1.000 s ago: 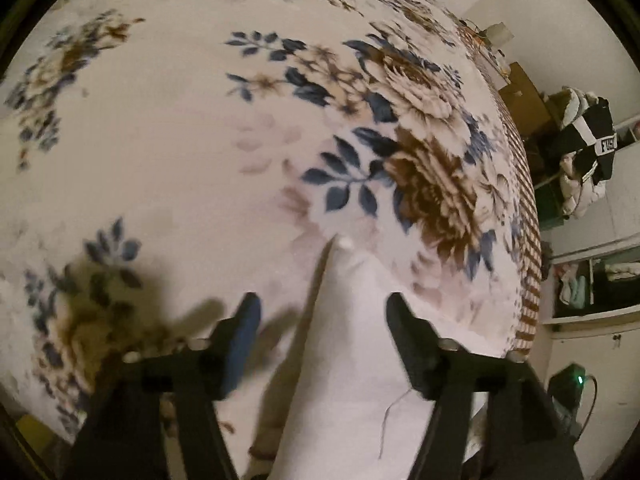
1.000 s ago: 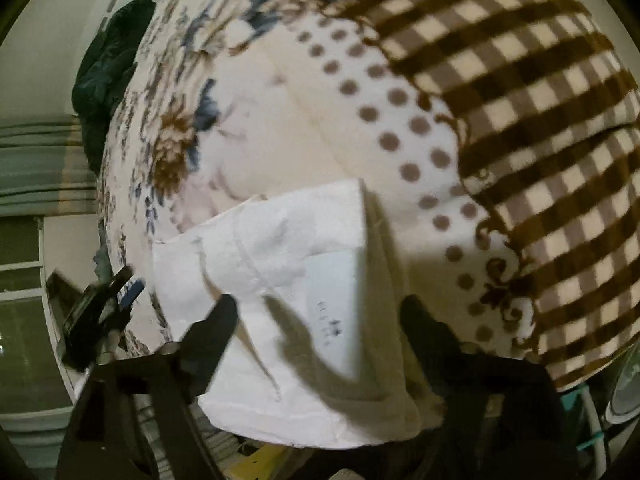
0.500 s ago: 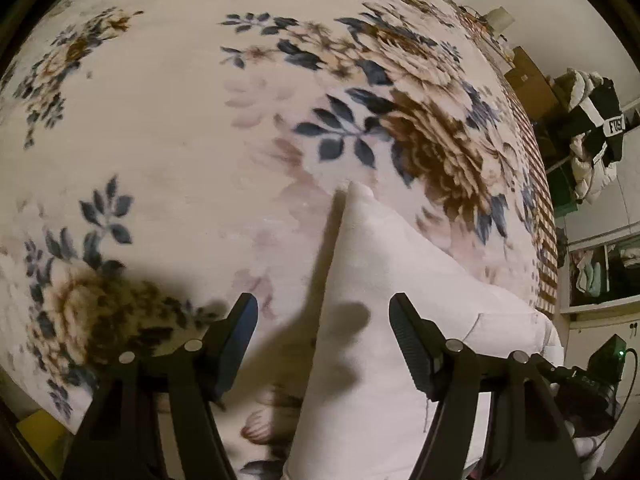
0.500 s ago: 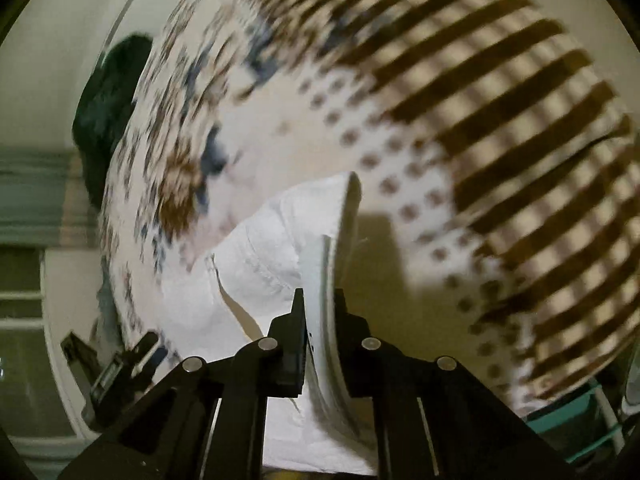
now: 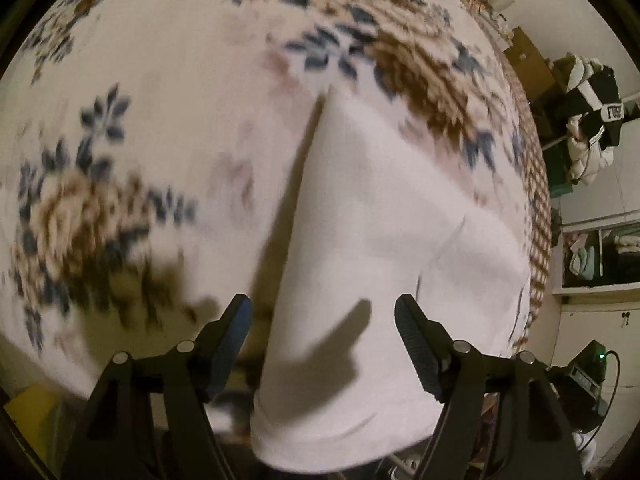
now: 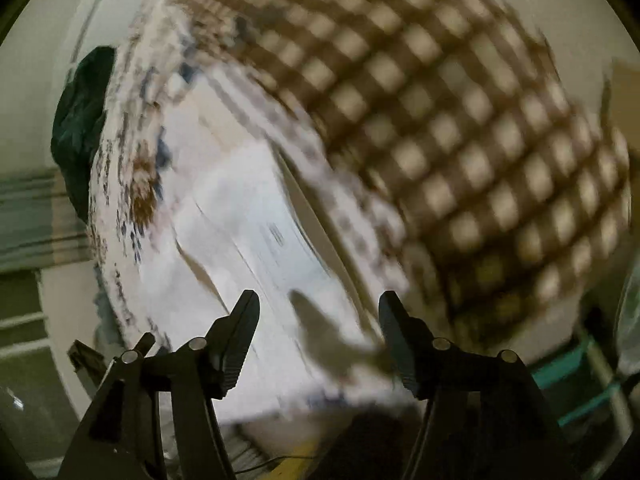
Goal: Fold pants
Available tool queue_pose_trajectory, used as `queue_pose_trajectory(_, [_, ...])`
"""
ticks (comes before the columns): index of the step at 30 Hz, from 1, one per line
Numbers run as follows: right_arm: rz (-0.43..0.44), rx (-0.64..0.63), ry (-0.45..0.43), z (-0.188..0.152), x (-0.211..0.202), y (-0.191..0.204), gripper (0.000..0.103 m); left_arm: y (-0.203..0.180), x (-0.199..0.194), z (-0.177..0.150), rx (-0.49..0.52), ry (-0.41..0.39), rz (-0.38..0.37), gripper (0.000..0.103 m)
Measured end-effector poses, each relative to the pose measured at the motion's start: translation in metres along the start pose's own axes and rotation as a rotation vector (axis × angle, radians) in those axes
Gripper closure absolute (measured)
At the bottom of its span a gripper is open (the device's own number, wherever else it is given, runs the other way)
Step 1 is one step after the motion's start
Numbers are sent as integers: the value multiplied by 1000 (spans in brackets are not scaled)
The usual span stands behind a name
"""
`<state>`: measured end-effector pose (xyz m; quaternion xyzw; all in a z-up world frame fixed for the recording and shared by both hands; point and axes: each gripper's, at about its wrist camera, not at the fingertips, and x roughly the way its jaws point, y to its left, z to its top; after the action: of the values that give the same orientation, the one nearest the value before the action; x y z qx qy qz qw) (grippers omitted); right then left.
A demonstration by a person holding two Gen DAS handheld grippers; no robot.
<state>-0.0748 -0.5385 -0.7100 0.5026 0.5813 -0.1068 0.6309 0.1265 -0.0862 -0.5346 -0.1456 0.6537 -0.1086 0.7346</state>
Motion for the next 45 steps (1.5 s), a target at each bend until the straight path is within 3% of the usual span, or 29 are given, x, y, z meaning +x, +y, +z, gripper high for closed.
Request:
queue_pose_trajectory(3, [75, 101, 68, -26, 26, -20, 38, -1, 22, -19, 15, 55, 69, 30])
queue_pose_trajectory(7, [191, 182, 84, -46, 71, -22, 38, -3, 33, -28, 22, 21, 119, 26])
queue_pose_trajectory(10, [197, 175, 62, -51, 87, -16, 40, -5, 33, -29, 25, 15, 130, 26])
queue_pose_trajectory(12, [207, 165, 30, -55, 89, -9, 62, -6, 34, -29, 33, 11, 135, 26])
queue_pose_trajectory(14, [185, 153, 0, -60, 89, -4, 74, -6, 34, -29, 36, 15, 128, 26])
queue_pose_trajectory(17, [158, 178, -28, -65, 85, -5, 80, -9, 35, -31, 40, 17, 124, 26])
queue_pose_trajectory(22, [129, 163, -23, -63, 84, 3, 79, -8, 36, -31, 18, 21, 105, 26])
queue_pose_trajectory(25, [141, 156, 0, -59, 85, 12, 68, 2, 27, -31, -24, 13, 37, 25])
queue_pose_trajectory(27, [142, 126, -7, -57, 81, 10, 42, 10, 16, -28, -42, -18, -70, 16])
queue_pose_trajectory(28, [150, 110, -14, -56, 81, 10, 36, 11, 11, -26, -43, -45, -108, 13])
queue_pose_trajectory(32, [224, 69, 16, -60, 96, 14, 23, 16, 11, -16, -22, -68, -136, 10])
queue_pose_trajectory(35, [279, 57, 8, -57, 112, 24, 0, 30, 30, -12, -55, -20, -170, 10])
queue_pose_trajectory(39, [331, 56, 8, -49, 123, 41, 0, 37, 45, -12, -73, 17, -179, 10])
queue_pose_trajectory(45, [357, 54, 20, -40, 140, 61, 0, 42, 44, -14, -73, 1, -215, 10])
